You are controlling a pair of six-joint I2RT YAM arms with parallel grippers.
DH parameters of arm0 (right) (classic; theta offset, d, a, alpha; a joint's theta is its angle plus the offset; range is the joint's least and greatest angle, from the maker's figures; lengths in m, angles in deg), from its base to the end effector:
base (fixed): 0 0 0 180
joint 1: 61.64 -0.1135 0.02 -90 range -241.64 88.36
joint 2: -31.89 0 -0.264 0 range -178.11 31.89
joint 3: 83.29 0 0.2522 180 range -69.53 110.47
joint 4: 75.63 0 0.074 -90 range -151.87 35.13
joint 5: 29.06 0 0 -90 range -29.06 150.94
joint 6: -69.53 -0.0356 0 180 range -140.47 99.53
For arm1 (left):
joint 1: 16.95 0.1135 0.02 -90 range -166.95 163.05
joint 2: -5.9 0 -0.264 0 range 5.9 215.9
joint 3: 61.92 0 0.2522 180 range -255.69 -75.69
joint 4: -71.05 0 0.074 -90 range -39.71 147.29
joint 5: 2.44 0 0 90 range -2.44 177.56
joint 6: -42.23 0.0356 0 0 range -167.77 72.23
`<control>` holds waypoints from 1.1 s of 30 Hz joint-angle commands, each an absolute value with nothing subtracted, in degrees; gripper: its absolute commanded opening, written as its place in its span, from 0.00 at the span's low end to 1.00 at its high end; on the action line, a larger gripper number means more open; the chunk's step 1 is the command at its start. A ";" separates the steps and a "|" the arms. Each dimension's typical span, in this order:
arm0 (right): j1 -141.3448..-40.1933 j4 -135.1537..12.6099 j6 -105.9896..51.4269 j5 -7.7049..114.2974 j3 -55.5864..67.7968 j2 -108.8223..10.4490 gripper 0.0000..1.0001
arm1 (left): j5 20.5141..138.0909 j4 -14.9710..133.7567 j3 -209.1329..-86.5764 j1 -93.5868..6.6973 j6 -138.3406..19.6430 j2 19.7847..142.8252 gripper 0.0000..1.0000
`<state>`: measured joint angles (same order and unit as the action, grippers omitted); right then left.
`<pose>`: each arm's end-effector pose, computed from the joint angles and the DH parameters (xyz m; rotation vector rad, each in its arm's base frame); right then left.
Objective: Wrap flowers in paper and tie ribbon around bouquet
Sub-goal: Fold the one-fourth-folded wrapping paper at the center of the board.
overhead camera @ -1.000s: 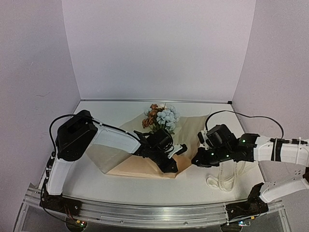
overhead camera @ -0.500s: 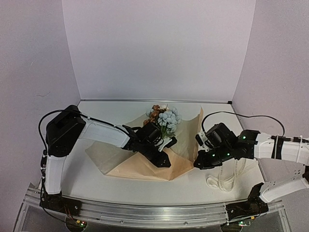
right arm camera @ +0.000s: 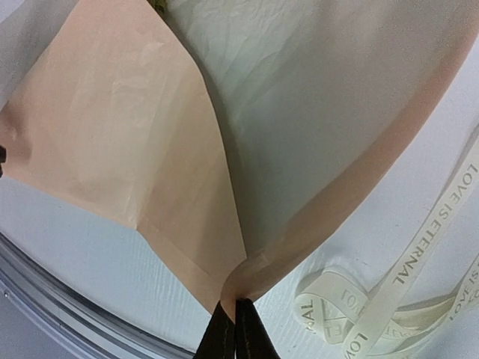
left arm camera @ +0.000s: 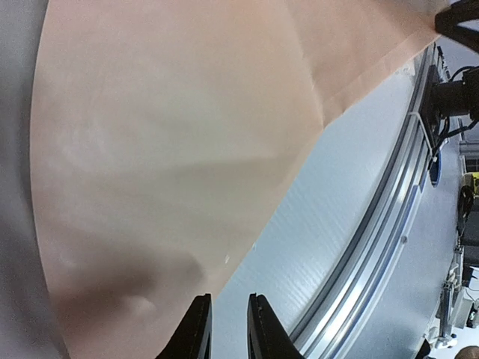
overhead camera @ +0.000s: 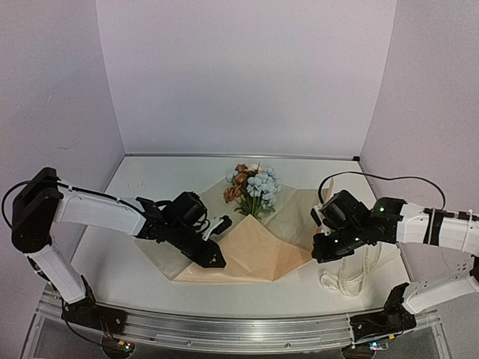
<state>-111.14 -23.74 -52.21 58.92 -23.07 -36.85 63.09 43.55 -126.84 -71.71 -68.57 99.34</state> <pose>0.1470 0.1740 0.2269 -0.4336 2.6930 0.5055 0.1708 -0.2673 0.1684 0.9811 2.5866 -0.9898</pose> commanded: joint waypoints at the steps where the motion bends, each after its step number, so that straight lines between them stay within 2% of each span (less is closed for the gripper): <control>1: -110.31 -20.26 -51.18 63.21 -20.90 -35.51 0.00 | 60.82 42.52 -123.95 -71.88 -70.80 95.50 0.18; 8: -110.26 -20.03 -50.53 62.37 -19.30 -36.17 0.00 | 64.43 45.16 -124.72 -71.86 -70.18 101.89 0.10; 17: -110.97 -21.13 -50.63 52.21 -11.43 -42.56 0.00 | 69.54 49.30 -127.19 -71.62 -70.91 108.11 0.06; 26: -111.41 -33.25 -55.94 34.29 0.52 -60.22 0.00 | 70.60 50.06 -126.39 -70.77 -71.59 108.06 0.06; 33: -111.24 -39.07 -60.85 24.87 10.32 -74.74 0.00 | 69.78 50.12 -126.72 -69.89 -70.67 107.43 0.06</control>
<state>-111.18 -33.58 -56.93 33.33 4.32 -68.81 68.89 48.99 -125.92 -70.59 -70.97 107.39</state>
